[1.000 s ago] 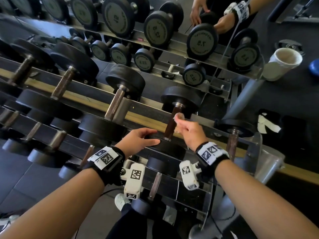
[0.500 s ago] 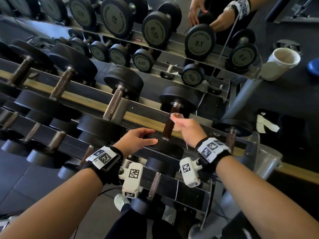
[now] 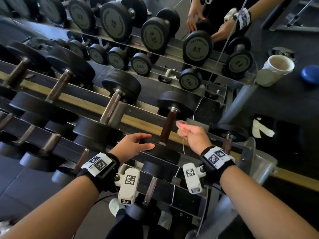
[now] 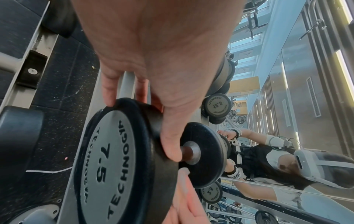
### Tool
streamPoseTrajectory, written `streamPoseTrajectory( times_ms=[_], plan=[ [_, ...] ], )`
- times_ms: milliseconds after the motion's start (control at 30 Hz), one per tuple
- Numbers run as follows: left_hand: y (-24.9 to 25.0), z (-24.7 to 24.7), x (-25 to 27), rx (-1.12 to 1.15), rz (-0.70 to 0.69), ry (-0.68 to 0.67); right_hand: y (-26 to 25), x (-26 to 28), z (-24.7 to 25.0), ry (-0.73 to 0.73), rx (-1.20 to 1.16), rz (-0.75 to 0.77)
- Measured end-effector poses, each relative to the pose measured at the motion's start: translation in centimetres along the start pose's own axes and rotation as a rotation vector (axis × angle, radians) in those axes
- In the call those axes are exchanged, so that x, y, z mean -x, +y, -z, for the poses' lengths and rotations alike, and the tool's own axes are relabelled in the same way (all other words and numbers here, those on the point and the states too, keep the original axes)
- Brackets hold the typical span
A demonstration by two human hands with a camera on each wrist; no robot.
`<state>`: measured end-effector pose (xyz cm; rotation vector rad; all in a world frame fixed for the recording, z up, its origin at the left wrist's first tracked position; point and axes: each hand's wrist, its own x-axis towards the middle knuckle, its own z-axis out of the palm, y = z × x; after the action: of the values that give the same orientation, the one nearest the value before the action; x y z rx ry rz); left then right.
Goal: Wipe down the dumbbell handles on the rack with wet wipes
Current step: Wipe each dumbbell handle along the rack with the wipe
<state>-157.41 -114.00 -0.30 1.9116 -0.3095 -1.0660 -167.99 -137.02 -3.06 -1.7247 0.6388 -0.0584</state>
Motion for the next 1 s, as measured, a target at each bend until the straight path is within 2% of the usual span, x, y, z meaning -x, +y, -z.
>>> streamPoseTrajectory(
  times_ms=[33,100,367,467,533,600,800,900,1000],
  plan=[
    [-0.1,0.0,-0.1,0.011,-0.001,0.001,0.1,-0.7,-0.1,0.043,-0.179,-0.048],
    [-0.4,-0.1,-0.2,0.026,-0.01,0.006,0.0,-1.9,-0.1,0.074,-0.296,-0.062],
    [-0.7,0.0,-0.6,0.026,-0.016,0.005,-0.3,-2.1,-2.1,0.03,0.151,0.046],
    [-0.4,0.1,-0.6,0.021,-0.009,0.005,0.3,-0.2,-1.8,-0.101,0.357,0.098],
    [-0.3,0.0,-0.5,0.02,-0.003,0.001,0.5,0.1,-0.9,-0.147,0.247,0.091],
    [-0.2,0.0,-0.4,0.016,-0.003,0.0,0.4,-0.8,0.0,-0.097,0.068,0.073],
    [-0.5,0.0,-0.3,0.002,0.0,-0.018,0.1,-2.9,-1.9,0.039,-0.122,0.004],
    [-0.6,0.0,-0.3,0.008,-0.004,-0.025,0.7,-1.4,-1.8,-0.035,-0.038,0.043],
    [-0.2,0.0,-0.1,0.046,-0.014,-0.042,1.2,0.6,-0.8,-0.223,0.008,0.051]
  ],
)
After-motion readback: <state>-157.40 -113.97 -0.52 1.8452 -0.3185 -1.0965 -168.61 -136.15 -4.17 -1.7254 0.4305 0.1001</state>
